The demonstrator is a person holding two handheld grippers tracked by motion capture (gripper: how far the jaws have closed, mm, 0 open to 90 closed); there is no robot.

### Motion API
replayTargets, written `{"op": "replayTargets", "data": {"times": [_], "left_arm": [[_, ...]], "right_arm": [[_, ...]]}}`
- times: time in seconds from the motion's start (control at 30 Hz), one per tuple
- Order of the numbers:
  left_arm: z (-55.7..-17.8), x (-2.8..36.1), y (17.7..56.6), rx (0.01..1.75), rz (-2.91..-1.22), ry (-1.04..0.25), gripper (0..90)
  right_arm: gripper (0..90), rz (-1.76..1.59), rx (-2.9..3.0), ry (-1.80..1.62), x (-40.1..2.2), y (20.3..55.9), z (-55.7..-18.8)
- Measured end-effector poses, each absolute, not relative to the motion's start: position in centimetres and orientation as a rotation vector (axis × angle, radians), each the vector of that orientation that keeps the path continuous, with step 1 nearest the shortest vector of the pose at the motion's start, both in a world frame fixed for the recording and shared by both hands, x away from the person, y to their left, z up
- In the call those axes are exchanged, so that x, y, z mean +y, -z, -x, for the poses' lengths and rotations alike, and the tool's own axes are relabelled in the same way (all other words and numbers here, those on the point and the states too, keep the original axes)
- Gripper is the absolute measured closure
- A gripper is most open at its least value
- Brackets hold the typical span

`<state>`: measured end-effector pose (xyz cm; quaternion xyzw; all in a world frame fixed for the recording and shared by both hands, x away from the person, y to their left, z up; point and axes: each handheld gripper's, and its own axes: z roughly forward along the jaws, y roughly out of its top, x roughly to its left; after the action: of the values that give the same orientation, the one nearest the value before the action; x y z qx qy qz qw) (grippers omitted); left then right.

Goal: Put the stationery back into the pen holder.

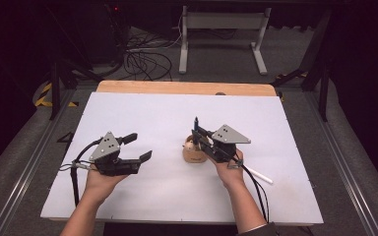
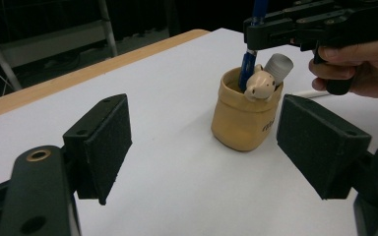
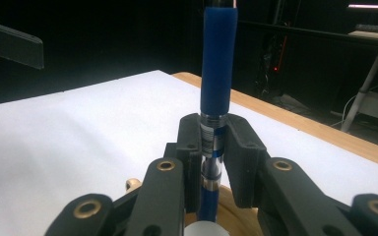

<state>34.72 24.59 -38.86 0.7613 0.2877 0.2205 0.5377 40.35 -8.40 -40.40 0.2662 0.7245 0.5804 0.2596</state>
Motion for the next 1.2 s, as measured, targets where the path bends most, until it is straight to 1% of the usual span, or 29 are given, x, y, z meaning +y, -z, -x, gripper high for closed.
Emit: {"op": "replayTargets", "data": {"times": [0.17, 0.23, 0.27, 0.3, 0.47, 0.6, 0.87, 0.97, 1.2], "left_arm": [[-34.7, 24.5, 38.9, 0.68, -1.812, -0.526, 21.9], [-34.7, 24.5, 38.9, 0.68, -1.812, -0.526, 21.9], [-34.7, 24.5, 38.9, 0.68, -1.813, -0.526, 22.0], [-34.7, 24.5, 38.9, 0.679, -1.814, -0.525, 22.1], [-34.7, 24.5, 38.9, 0.677, -1.814, -0.523, 22.1], [-34.6, 24.6, 38.8, 0.677, -1.811, -0.526, 22.0], [-34.6, 24.7, 38.8, 0.682, -1.813, -0.531, 21.5], [-34.6, 24.7, 38.7, 0.682, -1.82, -0.532, 21.3], [-34.6, 24.9, 38.6, 0.692, -1.785, -0.504, 19.6]], "right_arm": [[77.8, -0.715, 1.973, -1.568, -8.3, 40.4, -40.4], [75.1, -0.714, 1.976, -1.568, -8.3, 40.4, -40.4], [71.4, -0.715, 1.975, -1.571, -8.3, 40.4, -40.4], [70.2, -0.718, 1.975, -1.575, -8.3, 40.4, -40.4], [69.0, -0.713, 1.966, -1.575, -8.5, 40.2, -40.3], [65.0, -0.713, 1.96, -1.576, -9.0, 39.9, -40.2], [50.5, -0.691, 1.949, -1.561, -10.3, 39.0, -39.8], [43.0, -0.685, 1.954, -1.565, -10.9, 38.6, -39.6], [32.2, -0.684, 1.985, -1.54, -12.2, 38.0, -39.2]]}}
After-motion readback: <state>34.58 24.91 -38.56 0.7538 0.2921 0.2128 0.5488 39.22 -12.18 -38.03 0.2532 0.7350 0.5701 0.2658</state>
